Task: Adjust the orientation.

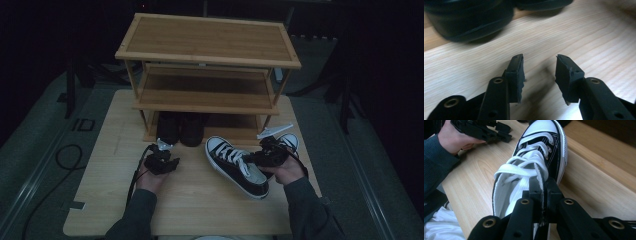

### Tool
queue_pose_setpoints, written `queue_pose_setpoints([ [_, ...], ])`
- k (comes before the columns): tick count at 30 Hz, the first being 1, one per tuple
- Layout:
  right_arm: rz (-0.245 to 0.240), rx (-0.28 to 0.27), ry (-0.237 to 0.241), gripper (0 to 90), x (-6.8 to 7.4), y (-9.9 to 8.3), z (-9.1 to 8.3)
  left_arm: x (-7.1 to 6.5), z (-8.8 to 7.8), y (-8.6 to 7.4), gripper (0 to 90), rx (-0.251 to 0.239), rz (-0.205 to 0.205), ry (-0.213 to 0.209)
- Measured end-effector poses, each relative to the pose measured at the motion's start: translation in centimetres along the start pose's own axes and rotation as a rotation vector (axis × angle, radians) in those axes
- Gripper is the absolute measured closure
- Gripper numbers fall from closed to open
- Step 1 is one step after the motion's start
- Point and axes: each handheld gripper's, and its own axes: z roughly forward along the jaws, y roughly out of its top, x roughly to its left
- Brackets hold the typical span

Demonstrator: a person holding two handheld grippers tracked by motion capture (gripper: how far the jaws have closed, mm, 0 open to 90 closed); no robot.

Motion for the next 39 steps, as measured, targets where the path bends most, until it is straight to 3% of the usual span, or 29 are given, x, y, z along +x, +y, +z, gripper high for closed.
queue_pose_setpoints([
  [10,-0.014,-0.028,-0.023,86.4,-0.4,1.2,-2.5,-2.0,0.2,1.2,65.7,-0.024,0.047,-0.045],
  [19,-0.029,-0.047,-0.059,86.4,-0.8,2.4,-4.6,-4.3,1.3,2.8,80.4,-0.041,0.082,-0.052],
  [23,-0.036,-0.06,-0.066,86.4,-0.9,2.9,-5.6,-5.6,2.2,3.8,90.0,-0.056,0.087,-0.03],
  [30,-0.038,-0.07,-0.065,86.5,-1.1,3.3,-6.7,-6.7,3.3,5.3,90.0,-0.105,0.064,0.012],
  [36,-0.041,-0.078,-0.067,86.4,-1.3,3.3,-7.2,-7.2,4.7,6.6,90.0,-0.12,0.051,0.044],
  [39,-0.039,-0.083,-0.066,86.4,-1.4,3.3,-7.5,-7.6,5.6,7.2,90.0,-0.109,0.064,0.057],
])
